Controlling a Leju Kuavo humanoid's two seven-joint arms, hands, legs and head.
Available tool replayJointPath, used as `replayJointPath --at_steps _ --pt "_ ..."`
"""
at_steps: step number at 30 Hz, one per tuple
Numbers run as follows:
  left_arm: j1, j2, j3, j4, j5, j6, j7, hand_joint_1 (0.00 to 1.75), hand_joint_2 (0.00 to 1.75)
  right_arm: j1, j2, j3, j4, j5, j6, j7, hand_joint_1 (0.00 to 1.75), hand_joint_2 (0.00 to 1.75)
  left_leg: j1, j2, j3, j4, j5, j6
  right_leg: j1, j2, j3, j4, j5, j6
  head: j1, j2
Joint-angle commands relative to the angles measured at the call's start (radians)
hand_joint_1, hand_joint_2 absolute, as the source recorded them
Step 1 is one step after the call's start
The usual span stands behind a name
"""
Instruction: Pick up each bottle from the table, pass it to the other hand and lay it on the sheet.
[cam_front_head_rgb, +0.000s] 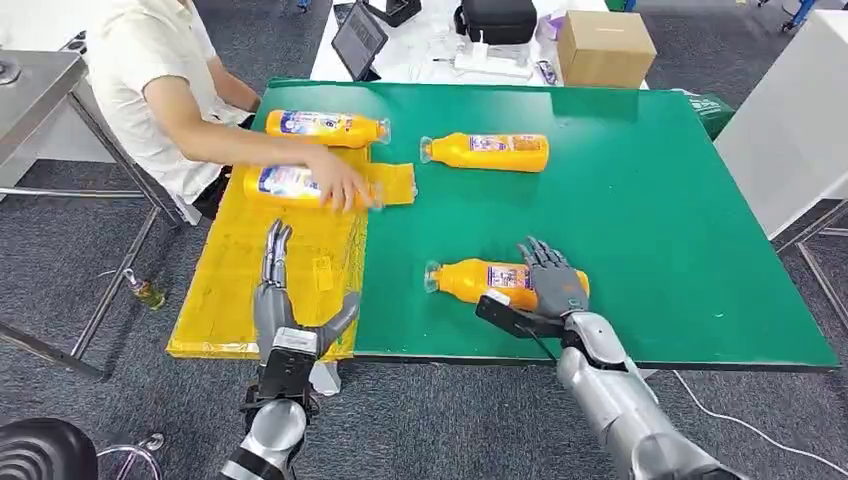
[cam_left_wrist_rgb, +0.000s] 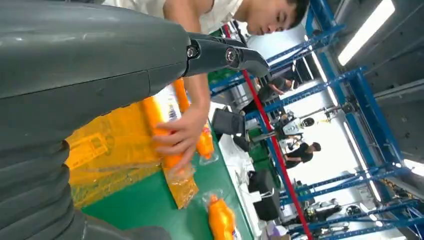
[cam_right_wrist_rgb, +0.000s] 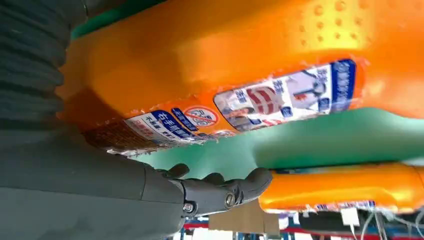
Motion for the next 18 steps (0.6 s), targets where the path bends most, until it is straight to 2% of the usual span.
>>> replayJointPath --at_steps 1,4,5,6,7,8,10,11,18 --pt "-0.026 0.032 -0.028 0.024 -0.002 0.000 0.019 0.00 1.75 -0.063 -0.038 0.091 0.125 0.045 0.076 0.090 0.00 1.75 0.000 0.001 0.004 -0.001 0.000 0.002 0.001 -0.001 0.005 -0.002 0.000 -0.003 0.000 0.000" --pt "-0.023 0.028 -0.024 0.023 -0.006 0.003 0.022 0.00 1.75 -0.073 -0.050 0.114 0.115 0.071 0.099 0.122 0.03 1.75 0.000 0.001 0.005 -0.001 0.000 0.003 0.001 -0.001 0.006 -0.002 0.000 -0.003 0.000 0.000" --pt "-0.022 0.028 -0.025 0.023 -0.006 0.002 0.022 0.00 1.75 -0.075 -0.052 0.116 0.113 0.073 0.103 0.124 0.89 1.75 0.000 0.000 0.003 -0.001 0.000 0.002 0.001 -0.001 0.004 -0.001 0.000 -0.002 0.000 0.000" --pt "-0.022 0.028 -0.024 0.023 -0.005 0.000 0.022 0.00 1.75 -0.076 -0.056 0.121 0.111 0.075 0.115 0.127 1.43 1.75 0.000 0.001 0.004 -0.001 0.000 0.003 0.001 -0.001 0.005 -0.002 0.000 -0.003 0.000 0.000" --pt "-0.022 0.028 -0.024 0.023 -0.005 0.000 0.022 0.00 1.75 -0.076 -0.056 0.121 0.111 0.075 0.115 0.127 1.43 1.75 0.000 0.001 0.005 -0.002 0.000 0.003 0.001 -0.001 0.006 -0.002 0.000 -0.003 0.000 0.000" --pt "-0.020 0.028 -0.021 0.023 -0.007 -0.002 0.025 0.00 1.75 -0.074 -0.063 0.126 0.095 0.074 0.145 0.137 1.61 1.75 0.000 0.000 0.004 -0.001 0.001 0.002 0.001 -0.001 0.005 -0.001 0.001 -0.002 0.000 0.000" --pt "-0.019 0.029 -0.019 0.021 -0.008 -0.002 0.025 0.00 1.75 -0.071 -0.068 0.132 0.085 0.077 0.152 0.137 1.59 1.75 0.000 0.001 0.005 -0.001 0.000 0.003 0.001 -0.001 0.006 -0.002 0.001 -0.002 0.000 0.000" --pt "-0.018 0.029 -0.018 0.016 -0.009 -0.005 0.025 0.00 1.75 -0.063 -0.074 0.134 0.063 0.072 0.156 0.131 1.75 1.75 0.000 0.000 0.004 -0.001 0.000 0.002 0.000 0.000 0.005 -0.001 0.001 -0.001 0.000 0.000" --pt "-0.016 0.029 -0.019 0.010 -0.010 -0.006 0.026 0.00 1.75 -0.058 -0.076 0.136 0.054 0.070 0.159 0.130 1.75 1.75 0.000 0.000 0.005 -0.001 0.000 0.003 0.001 -0.001 0.006 -0.002 0.000 -0.001 0.000 0.000"
